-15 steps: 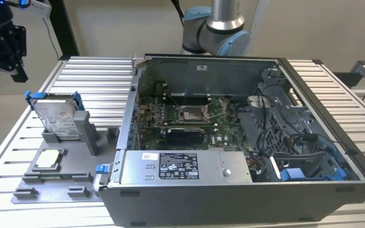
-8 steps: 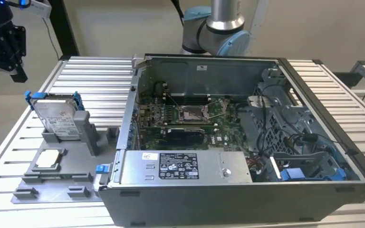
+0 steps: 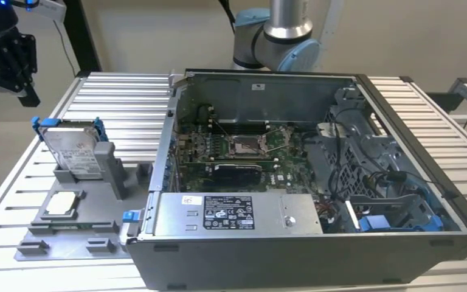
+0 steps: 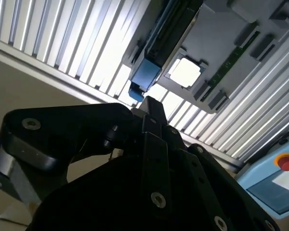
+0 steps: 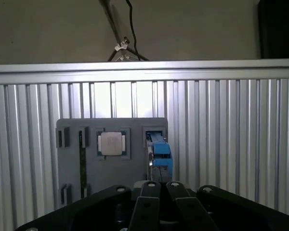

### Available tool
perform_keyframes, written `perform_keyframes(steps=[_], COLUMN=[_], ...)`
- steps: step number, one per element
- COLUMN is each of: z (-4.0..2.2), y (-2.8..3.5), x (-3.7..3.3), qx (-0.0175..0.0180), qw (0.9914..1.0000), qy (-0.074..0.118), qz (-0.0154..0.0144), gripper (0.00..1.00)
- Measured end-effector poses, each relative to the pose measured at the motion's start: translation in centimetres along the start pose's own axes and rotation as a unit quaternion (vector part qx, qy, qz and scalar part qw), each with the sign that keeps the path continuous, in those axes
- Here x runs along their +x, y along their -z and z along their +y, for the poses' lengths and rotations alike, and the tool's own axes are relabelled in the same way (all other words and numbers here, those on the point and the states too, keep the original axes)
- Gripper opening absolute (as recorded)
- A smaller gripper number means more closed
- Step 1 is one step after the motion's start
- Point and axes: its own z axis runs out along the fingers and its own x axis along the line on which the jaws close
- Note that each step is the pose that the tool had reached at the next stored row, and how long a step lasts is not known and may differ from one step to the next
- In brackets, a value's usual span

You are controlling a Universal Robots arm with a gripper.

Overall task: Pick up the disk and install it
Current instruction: 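Pick up the disk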

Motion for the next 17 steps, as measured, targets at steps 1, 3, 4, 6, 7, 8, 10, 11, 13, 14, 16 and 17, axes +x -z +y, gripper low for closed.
perform_keyframes(steps=[1,3,4,6,7,8,10,11,13,14,16,17], z=[0.0,-0.01,0.0,0.0,0.0,0.0,0.0,0.0,0.0,0.0,0.0,0.0], y=[0.0,-0.12,-0.23,-0.57,-0.73,-0.78,-0.79,-0.79,-0.79,-0.79,-0.79,-0.79], x=[0.0,0.0,0.01,0.01,0.01,0.01,0.01,0.01,0.01,0.01,0.01,0.01], qx=[0.0063,0.0096,0.0096,0.0096,0.0096,0.0096,0.0096,0.0095,0.0095,0.0095,0.0095,0.0095], qw=[0.99998,0.99992,0.99992,0.99992,0.99992,0.99991,0.99991,0.99991,0.99991,0.99991,0.99992,0.99991], qy=[0.001,0.001,0.001,0.002,0.003,0.004,0.005,0.005,0.005,0.005,0.005,0.005], qz=[0.0027,0.0076,0.0076,0.0077,0.0077,0.0077,0.0077,0.0077,0.0077,0.0077,0.0077,0.0077], gripper=[0.0,0.0,0.0,0.0,0.0,0.0,0.0,0.0,0.0,0.0,0.0,0.0])
